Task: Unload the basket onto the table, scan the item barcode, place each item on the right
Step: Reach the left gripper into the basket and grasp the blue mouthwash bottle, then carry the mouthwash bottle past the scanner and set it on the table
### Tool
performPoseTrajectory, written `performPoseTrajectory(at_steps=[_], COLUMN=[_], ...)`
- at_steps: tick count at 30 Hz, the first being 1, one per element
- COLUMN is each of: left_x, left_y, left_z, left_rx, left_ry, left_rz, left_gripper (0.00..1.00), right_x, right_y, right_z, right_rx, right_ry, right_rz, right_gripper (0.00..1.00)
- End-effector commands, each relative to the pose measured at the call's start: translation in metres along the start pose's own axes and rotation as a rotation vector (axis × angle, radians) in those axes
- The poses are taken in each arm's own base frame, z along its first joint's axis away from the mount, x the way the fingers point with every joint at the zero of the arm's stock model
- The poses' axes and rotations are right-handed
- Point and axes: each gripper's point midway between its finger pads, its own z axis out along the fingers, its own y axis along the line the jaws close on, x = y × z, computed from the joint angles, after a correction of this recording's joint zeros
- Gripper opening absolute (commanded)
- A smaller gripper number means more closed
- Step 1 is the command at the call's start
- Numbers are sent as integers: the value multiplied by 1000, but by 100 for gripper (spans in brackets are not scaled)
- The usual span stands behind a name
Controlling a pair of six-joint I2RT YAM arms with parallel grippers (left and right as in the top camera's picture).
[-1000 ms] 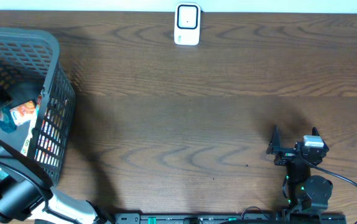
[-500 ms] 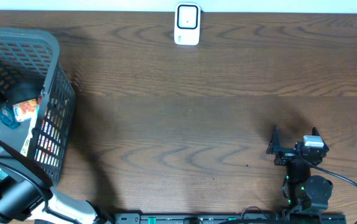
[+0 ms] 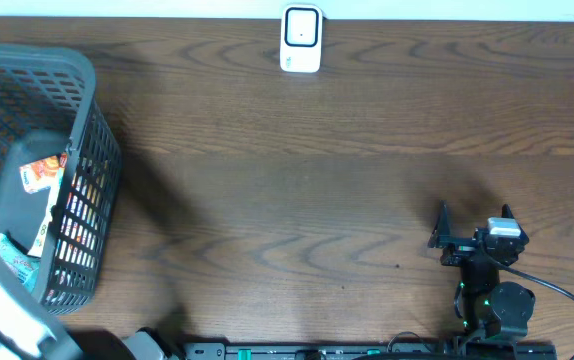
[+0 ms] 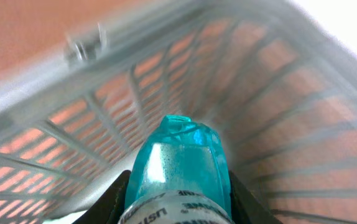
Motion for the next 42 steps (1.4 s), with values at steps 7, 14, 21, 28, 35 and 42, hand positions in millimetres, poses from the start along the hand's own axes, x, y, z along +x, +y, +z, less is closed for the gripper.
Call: performPoseTrajectory(at_steps=[7,14,21,28,35,42], left_x=[-31,29,140,246,321,368], left_y=[-144,-247,-314,-329,-338,-338], left_z=[-132,-164,-158,-130,-103,-59], left_rx=[700,971,1008,851,867,810], left_ry=[-166,-17,198,403,513,648], left_rz=[-42,148,493,824,1147,1185], left_gripper=[22,23,23,23,23,24], right_x=[2,2,2,2,2,2], right_y=[-1,-1,-1,-1,-1,-1], right_z=[0,0,0,0,0,0], right_rx=[5,5,5,5,5,5], right_ry=[6,5,6,6,6,6], right_rz=[-7,-7,-7,-7,-7,-7], right_gripper=[99,99,99,99,99,99])
